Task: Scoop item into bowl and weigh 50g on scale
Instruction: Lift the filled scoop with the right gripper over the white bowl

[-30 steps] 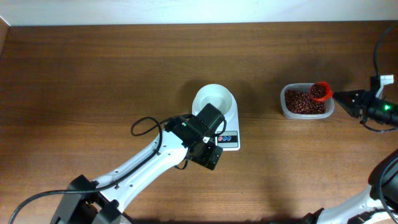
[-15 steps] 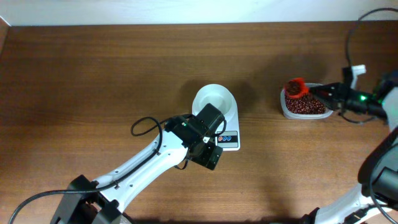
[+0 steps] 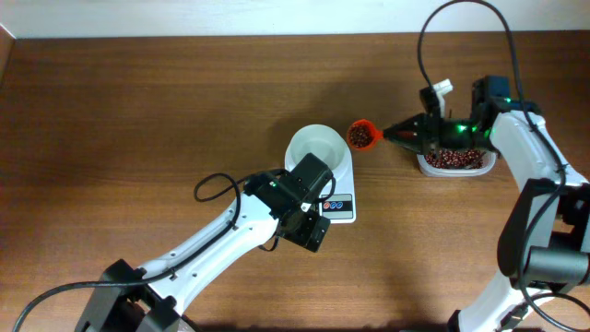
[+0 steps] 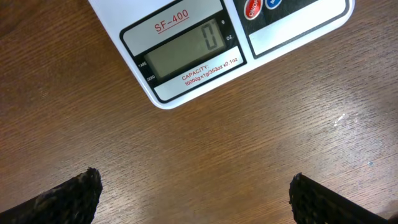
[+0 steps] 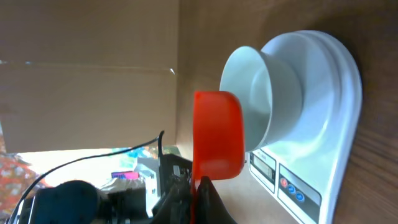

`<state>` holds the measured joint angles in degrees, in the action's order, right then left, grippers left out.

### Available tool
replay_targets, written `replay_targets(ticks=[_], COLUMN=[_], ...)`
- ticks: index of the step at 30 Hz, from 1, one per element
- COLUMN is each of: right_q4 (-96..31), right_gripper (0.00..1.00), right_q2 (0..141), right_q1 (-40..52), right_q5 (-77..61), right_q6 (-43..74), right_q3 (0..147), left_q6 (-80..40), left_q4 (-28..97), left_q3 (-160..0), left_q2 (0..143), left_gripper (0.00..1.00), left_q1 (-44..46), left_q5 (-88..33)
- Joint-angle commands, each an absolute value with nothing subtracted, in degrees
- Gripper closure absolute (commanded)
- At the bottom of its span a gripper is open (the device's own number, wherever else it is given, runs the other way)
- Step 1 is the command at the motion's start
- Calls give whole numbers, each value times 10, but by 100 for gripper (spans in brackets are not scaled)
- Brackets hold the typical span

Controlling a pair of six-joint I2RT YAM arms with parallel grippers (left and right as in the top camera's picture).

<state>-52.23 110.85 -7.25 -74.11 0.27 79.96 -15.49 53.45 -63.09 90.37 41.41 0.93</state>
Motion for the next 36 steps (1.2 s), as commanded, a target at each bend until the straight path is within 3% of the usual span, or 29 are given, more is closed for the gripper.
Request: replay_targets(ticks=[1,11,21,28,36], right_q4=[-489,-368,-345,-418,-562], right_gripper=[96,96,96,96,96], right_q2=[1111,1111,1105,1091,1090], right_q1=[-43,11,50,64,92], right_q5=[-763,-745,-633,-583,-424], right_q6=[55,154,155,124,15], right_q3=[796,796,801,878,974], left_q6=[-154,-154,-154,-154,-154], left_q4=[534,534,534,534,534], left_q3=[-627,-627,-627,-627,-627], left_q2=[898,898,898,898,898], left_gripper=[1,1,1,1,1], left_q1=[416,416,416,416,416], left_q5=[15,15,15,15,15])
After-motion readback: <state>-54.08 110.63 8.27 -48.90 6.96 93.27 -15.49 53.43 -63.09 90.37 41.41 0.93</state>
